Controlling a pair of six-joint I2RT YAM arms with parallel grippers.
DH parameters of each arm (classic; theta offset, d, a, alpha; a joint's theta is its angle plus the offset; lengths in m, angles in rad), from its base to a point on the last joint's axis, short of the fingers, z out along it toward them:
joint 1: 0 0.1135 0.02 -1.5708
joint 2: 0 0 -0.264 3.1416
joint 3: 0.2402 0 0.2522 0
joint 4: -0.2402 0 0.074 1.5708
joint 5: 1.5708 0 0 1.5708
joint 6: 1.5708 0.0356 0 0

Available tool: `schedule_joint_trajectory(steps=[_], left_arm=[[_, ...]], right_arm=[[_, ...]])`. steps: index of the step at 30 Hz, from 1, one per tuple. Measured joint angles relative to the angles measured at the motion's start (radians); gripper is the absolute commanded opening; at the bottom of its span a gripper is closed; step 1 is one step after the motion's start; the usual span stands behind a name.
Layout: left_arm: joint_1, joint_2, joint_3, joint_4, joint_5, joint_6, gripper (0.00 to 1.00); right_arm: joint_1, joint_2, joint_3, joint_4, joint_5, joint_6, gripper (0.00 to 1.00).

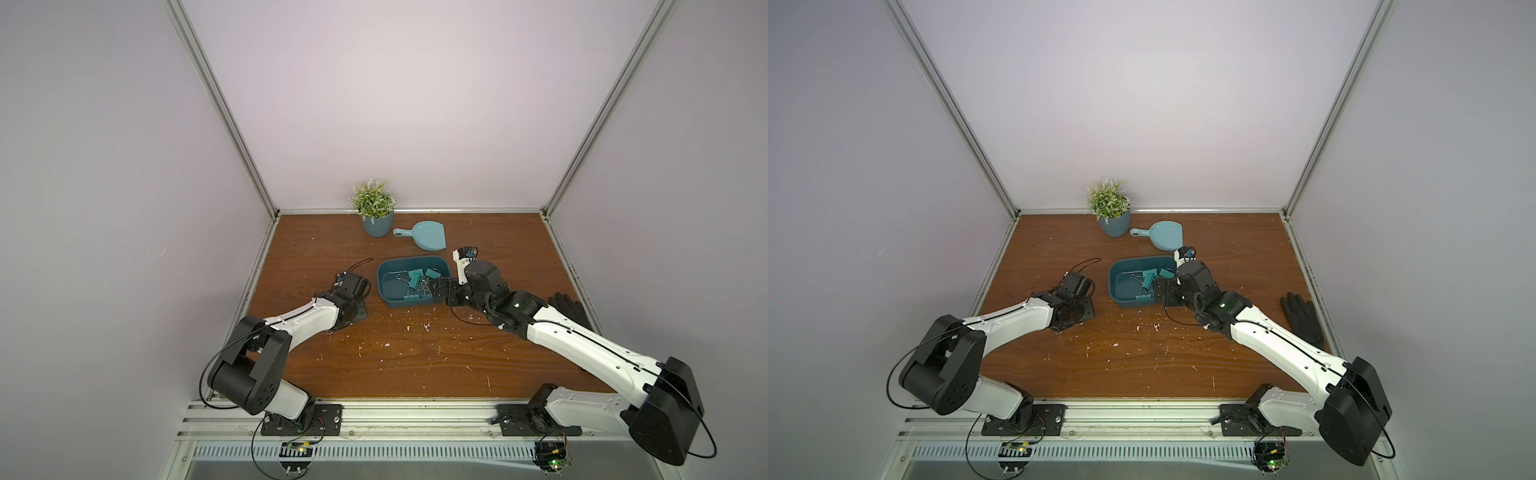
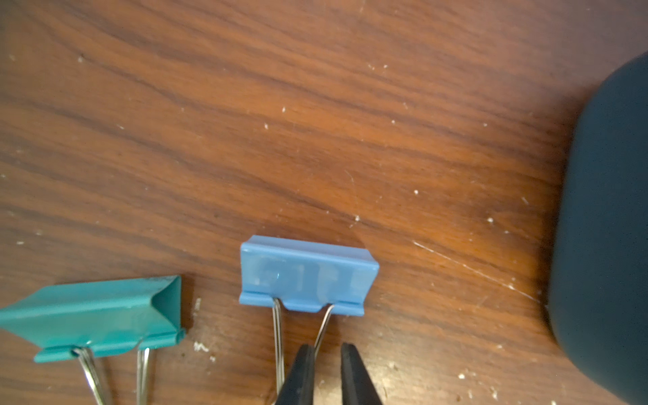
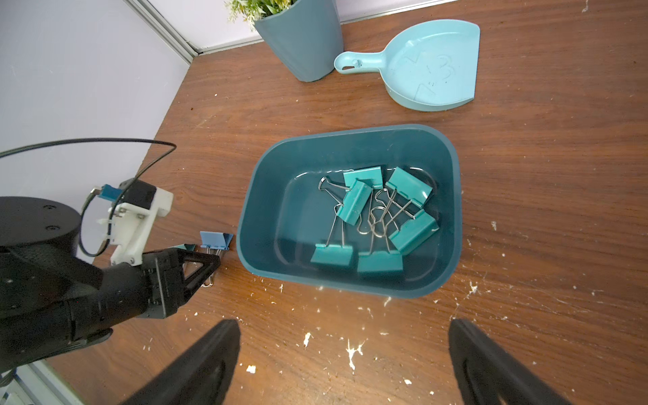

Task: Take out the binder clips from the storage box
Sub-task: Adjust the binder clip at the center of the board.

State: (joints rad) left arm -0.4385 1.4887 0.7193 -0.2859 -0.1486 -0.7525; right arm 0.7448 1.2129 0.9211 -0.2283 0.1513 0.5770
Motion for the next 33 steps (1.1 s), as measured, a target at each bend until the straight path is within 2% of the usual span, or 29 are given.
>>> schedule_joint_trajectory(steps=[19,33], left_arm=[[-0.008,-0.026,-0.048,0.017,-0.015,0.000,0.21],[-0.059,-0.185,-0.182,0.005,-0.021,-0.092,0.21]], right_arm=[[0.000,0.000,0.000,0.001,0.000,0.007,0.99],[0.003,0.000,-0.002,0.005,-0.001,0.007,0.99]])
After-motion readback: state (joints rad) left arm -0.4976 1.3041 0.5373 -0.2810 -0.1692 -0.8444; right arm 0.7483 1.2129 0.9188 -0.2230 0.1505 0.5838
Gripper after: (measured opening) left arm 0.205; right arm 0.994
